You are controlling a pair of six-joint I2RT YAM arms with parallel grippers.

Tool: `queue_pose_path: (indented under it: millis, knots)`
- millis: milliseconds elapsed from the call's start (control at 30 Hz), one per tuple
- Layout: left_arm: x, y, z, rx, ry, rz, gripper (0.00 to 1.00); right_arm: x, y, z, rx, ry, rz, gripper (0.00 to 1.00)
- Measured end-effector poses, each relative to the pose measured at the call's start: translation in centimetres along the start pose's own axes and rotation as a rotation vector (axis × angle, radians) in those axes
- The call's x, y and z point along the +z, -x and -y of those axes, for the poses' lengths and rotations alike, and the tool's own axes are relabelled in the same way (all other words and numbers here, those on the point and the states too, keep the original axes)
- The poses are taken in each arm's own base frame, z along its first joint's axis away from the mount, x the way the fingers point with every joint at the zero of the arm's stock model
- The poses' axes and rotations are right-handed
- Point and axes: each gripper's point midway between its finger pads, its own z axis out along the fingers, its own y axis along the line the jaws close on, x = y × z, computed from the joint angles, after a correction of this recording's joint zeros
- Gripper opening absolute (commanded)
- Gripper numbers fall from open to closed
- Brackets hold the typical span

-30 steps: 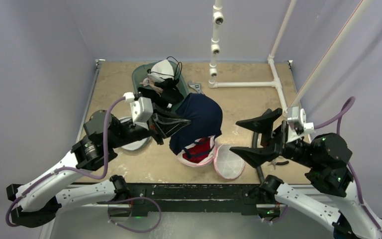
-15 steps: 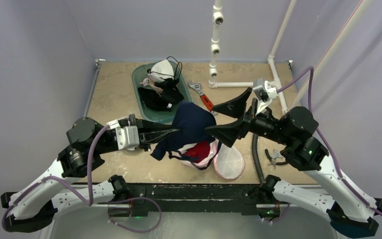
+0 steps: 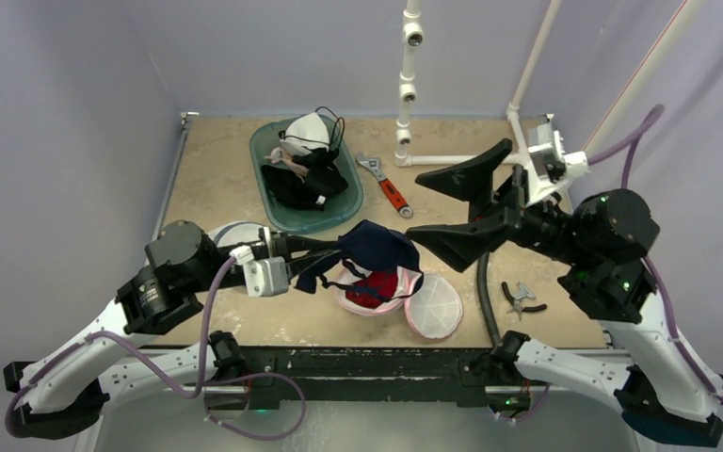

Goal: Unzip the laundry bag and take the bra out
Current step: Pick up the bra from the laundry bag.

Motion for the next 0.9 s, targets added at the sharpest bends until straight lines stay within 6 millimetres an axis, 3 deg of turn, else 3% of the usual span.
queue_pose_path:
  millis: [100,367,567,800,900]
  knots:
    - [0.1,-0.2,-0.1,0.01,0.004,-0.007,0.0,1.2,-1.2,0.8,0.008,-0.003,-0.047,0.92]
    - [0.6,-0.9,-0.2,0.021,-0.001,-0.026,0.0,3.9,-7.2,4.3,0.085,-0.061,-0.23,0.9]
    - [1.0,-1.4,-0.3,0.019,-0.001,-0.04,0.0,3.5,-7.4,4.2,0.076,-0.064,-0.24,0.89]
    - [1.1,-1.1,-0.7,0.026,0.016,-0.031,0.0,2.5,-7.9,4.5,0.06,-0.098,-0.269,0.97]
    - [1.0,-0.9,-0.8,0.028,0.02,-0.027,0.0,1.9,-7.8,4.7,0.05,-0.12,-0.272,0.94]
